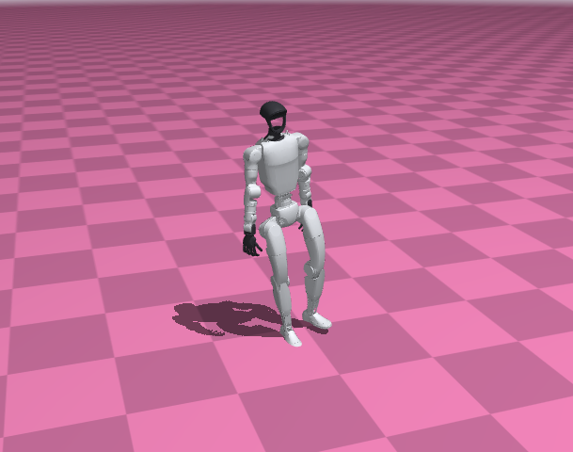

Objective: In place motions

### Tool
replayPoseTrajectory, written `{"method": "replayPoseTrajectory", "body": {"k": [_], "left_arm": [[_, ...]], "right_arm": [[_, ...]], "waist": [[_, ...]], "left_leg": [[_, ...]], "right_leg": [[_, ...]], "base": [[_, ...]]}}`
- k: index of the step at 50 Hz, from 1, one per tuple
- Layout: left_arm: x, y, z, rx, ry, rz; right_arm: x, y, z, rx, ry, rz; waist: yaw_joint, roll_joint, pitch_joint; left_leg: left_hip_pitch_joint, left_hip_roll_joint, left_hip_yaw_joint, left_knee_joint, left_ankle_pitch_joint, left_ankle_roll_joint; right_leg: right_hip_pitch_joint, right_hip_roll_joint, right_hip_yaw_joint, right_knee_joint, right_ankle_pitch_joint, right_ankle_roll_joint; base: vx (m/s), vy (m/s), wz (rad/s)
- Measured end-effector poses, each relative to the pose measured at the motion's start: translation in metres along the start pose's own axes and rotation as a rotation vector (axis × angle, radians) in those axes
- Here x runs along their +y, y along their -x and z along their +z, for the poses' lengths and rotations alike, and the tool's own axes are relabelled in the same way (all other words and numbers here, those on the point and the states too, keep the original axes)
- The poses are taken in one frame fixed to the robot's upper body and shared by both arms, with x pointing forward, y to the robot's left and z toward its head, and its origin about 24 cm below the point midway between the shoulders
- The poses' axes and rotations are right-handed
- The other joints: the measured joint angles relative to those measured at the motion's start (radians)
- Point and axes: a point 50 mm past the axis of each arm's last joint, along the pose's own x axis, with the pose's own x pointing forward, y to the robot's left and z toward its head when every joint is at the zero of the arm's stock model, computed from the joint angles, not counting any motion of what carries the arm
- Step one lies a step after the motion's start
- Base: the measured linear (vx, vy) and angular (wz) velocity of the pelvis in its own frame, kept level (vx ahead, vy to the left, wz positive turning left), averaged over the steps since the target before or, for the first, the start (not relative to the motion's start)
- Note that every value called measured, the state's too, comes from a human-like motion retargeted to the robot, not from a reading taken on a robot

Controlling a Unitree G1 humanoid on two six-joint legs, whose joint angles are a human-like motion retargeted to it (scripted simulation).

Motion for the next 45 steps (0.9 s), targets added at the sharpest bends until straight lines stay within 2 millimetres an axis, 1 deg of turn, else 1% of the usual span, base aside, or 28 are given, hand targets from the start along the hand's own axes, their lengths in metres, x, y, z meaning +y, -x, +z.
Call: {"method": "replayPoseTrajectory", "body": {"k": [2,3,5,7,10,12,15,17,21,26,32,35,40,42,43,45], "left_arm": [[0.001,0.0,-0.003,0.007,-0.01,0.0],[0.001,0.0,-0.006,0.013,-0.014,0.001],[0.002,0.001,-0.008,0.024,-0.015,-0.005],[0.002,0.001,-0.009,0.028,-0.014,-0.006],[0.003,0.0,0.001,-0.002,-0.025,-0.007],[0.004,0.0,0.008,-0.025,-0.033,-0.005],[0.006,0.0,0.012,-0.043,-0.034,-0.002],[0.006,0.0,0.014,-0.052,-0.02,-0.001],[0.007,0.0,0.015,-0.054,0.001,-0.003],[0.009,0.001,0.008,-0.027,-0.002,0.0],[0.007,0.001,0.002,-0.003,-0.011,-0.017],[0.006,0.0,0.005,-0.015,-0.017,-0.019],[0.005,0.0,0.021,-0.066,-0.036,-0.041],[0.007,0.001,0.027,-0.085,-0.049,-0.044],[0.009,0.001,0.03,-0.093,-0.057,-0.043],[0.012,0.002,0.034,-0.101,-0.071,-0.035]], "right_arm": [[0.002,0.0,-0.005,0.018,0.005,0.004],[0.004,0.0,-0.009,0.031,0.01,0.008],[0.008,0.0,-0.014,0.056,0.025,0.016],[0.015,-0.001,-0.021,0.073,0.019,0.021],[0.027,-0.001,-0.029,0.092,-0.032,0.035],[0.034,0.0,-0.037,0.115,-0.053,0.056],[0.045,0.001,-0.048,0.158,-0.046,0.085],[0.048,0.001,-0.05,0.169,-0.031,0.088],[0.048,0.001,-0.044,0.15,0.002,0.093],[0.044,-0.001,-0.03,0.1,0.021,0.094],[0.036,-0.002,-0.012,0.035,-0.001,0.089],[0.033,-0.003,-0.006,0.002,-0.028,0.091],[0.03,-0.003,0.005,-0.044,-0.059,0.078],[0.029,-0.002,0.008,-0.056,-0.053,0.072],[0.029,-0.002,0.009,-0.061,-0.049,0.072],[0.03,-0.002,0.009,-0.064,-0.042,0.072]], "waist": [[-0.013,0.012,0.008],[-0.029,0.016,0.005],[-0.061,0.026,-0.009],[-0.077,0.036,-0.026],[-0.087,0.031,-0.022],[-0.068,0.03,-0.026],[-0.055,0.035,-0.049],[-0.055,0.035,-0.057],[-0.062,0.035,-0.06],[-0.065,0.039,-0.071],[-0.061,0.044,-0.071],[-0.047,0.04,-0.063],[-0.031,0.037,-0.043],[-0.042,0.039,-0.034],[-0.05,0.039,-0.027],[-0.071,0.038,-0.015]], "left_leg": [[0.047,-0.005,0.031,-0.128,0.081,0.006],[0.068,-0.015,0.03,-0.161,0.081,0.005],[0.085,-0.002,0.027,-0.173,0.071,-0.02],[0.102,0.001,0.036,-0.215,0.092,-0.032],[0.122,-0.016,0.04,-0.233,0.089,-0.008],[0.136,-0.015,0.06,-0.241,0.084,-0.007],[0.144,-0.016,0.077,-0.246,0.073,0.002],[0.144,-0.015,0.086,-0.242,0.066,0.005],[0.152,-0.016,0.109,-0.239,0.056,0.012],[0.163,-0.018,0.131,-0.248,0.051,0.017],[0.161,-0.02,0.141,-0.251,0.051,0.018],[0.152,-0.021,0.129,-0.242,0.053,0.014],[0.103,-0.007,0.057,-0.214,0.063,-0.002],[0.081,-0.001,0.017,-0.21,0.075,-0.008],[0.071,0.0,-0.011,-0.208,0.082,-0.011],[0.054,-0.007,-0.07,-0.205,0.098,-0.017]], "right_leg": [[0.02,0.015,0.005,-0.001,-0.001,-0.002],[0.028,0.018,0.005,-0.001,-0.004,-0.003],[0.031,0.024,0.006,-0.001,-0.008,-0.005],[0.026,0.029,0.013,0.001,-0.012,-0.002],[0.039,0.021,0.007,0.0,-0.017,0.001],[0.044,0.025,0.021,-0.001,-0.017,0.003],[0.041,0.029,0.034,-0.001,-0.017,0.008],[0.039,0.029,0.038,-0.001,-0.016,0.011],[0.041,0.028,0.05,0.001,-0.016,0.016],[0.036,0.03,0.066,0.004,-0.015,0.023],[0.03,0.028,0.071,0.01,-0.02,0.032],[0.029,0.023,0.059,0.027,-0.036,0.034],[-0.009,0.021,0.06,0.132,-0.075,0.043],[-0.035,0.034,0.108,0.176,-0.058,0.035],[-0.048,0.051,0.174,0.195,-0.049,0.033],[-0.057,0.085,0.317,0.211,-0.037,0.053]], "base": [[0.17,0.06,-0.45],[0.19,0.07,-0.16],[0.19,0.08,-0.12],[0.15,0.07,-0.15],[0.12,0.06,-0.12],[0.17,0.03,-0.46],[0.19,0.05,-0.31],[0.1,0.03,-0.25],[0.11,0.04,-0.27],[0.11,0.04,-0.22],[0.07,0.05,-0.08],[0.06,0.03,0.18],[-0.03,-0.04,0.6],[-0.09,-0.1,1.15],[-0.12,-0.11,1.36],[-0.14,-0.11,1.68]]}}
